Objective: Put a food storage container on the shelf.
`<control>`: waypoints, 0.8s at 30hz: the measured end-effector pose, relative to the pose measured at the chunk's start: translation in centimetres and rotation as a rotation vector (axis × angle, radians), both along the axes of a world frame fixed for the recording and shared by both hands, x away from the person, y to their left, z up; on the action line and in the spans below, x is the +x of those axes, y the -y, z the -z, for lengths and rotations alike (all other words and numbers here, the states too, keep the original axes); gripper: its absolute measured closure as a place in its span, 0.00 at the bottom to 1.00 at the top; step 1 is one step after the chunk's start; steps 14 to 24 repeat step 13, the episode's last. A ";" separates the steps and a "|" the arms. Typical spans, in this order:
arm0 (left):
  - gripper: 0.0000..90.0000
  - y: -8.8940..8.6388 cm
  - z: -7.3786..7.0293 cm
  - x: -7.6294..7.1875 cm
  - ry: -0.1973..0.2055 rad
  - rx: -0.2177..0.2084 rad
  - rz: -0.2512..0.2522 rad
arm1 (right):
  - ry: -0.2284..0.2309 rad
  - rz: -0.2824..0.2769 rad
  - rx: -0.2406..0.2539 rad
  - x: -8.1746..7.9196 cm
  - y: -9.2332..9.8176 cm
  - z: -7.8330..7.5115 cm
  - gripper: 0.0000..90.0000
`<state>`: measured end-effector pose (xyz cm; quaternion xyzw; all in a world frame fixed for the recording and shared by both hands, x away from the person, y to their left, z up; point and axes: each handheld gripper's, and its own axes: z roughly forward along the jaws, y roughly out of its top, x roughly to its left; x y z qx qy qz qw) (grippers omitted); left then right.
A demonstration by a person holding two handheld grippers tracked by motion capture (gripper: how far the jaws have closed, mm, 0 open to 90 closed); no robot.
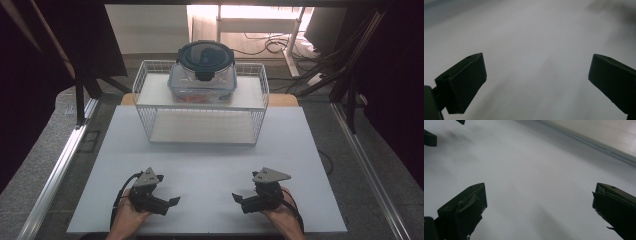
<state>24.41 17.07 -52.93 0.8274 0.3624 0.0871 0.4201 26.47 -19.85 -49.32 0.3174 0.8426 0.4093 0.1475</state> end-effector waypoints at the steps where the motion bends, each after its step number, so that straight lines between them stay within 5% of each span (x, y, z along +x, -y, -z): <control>1: 0.01 0.0 0.0 0.0 0.000 0.000 0.000 | 0.000 0.000 0.000 0.0 0.0 0.0 0.00; 5: 0.01 0.2 0.8 0.2 -0.014 0.047 0.006 | -0.020 0.006 -0.068 0.0 -0.2 1.4 0.00; 24: 0.01 0.2 1.1 0.4 -0.016 0.047 0.011 | -0.043 0.015 -0.073 0.3 -0.1 1.9 0.00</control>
